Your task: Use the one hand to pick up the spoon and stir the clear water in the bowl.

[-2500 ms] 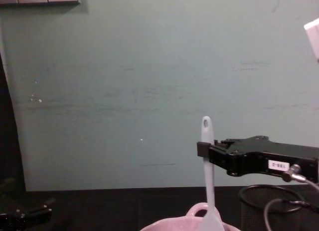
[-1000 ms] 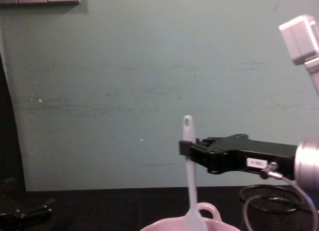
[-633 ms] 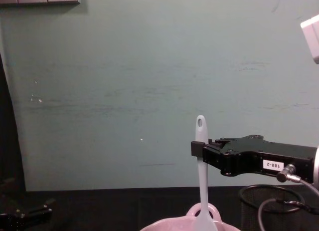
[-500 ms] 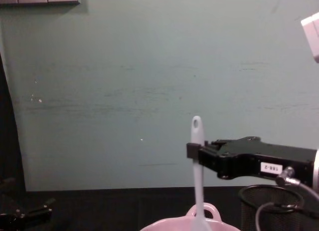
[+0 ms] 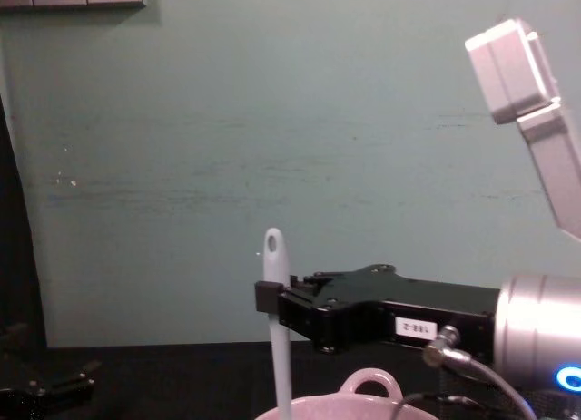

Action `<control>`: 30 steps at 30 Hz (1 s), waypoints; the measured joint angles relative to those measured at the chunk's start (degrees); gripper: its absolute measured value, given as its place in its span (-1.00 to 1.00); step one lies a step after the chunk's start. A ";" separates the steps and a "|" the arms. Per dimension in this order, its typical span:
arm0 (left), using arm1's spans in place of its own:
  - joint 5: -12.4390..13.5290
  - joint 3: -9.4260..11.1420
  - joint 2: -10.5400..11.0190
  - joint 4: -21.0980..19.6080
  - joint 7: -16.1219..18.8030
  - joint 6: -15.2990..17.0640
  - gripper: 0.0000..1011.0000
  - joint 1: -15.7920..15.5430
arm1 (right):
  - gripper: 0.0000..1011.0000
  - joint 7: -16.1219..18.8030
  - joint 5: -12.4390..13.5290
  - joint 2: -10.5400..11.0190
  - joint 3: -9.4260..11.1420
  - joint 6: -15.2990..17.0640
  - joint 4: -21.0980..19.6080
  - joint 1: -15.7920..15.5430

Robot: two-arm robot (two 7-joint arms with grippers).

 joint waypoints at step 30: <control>0.00 0.00 0.00 0.00 0.00 0.00 0.99 0.00 | -0.78 -2.18 1.04 1.70 4.94 -1.25 2.75 0.45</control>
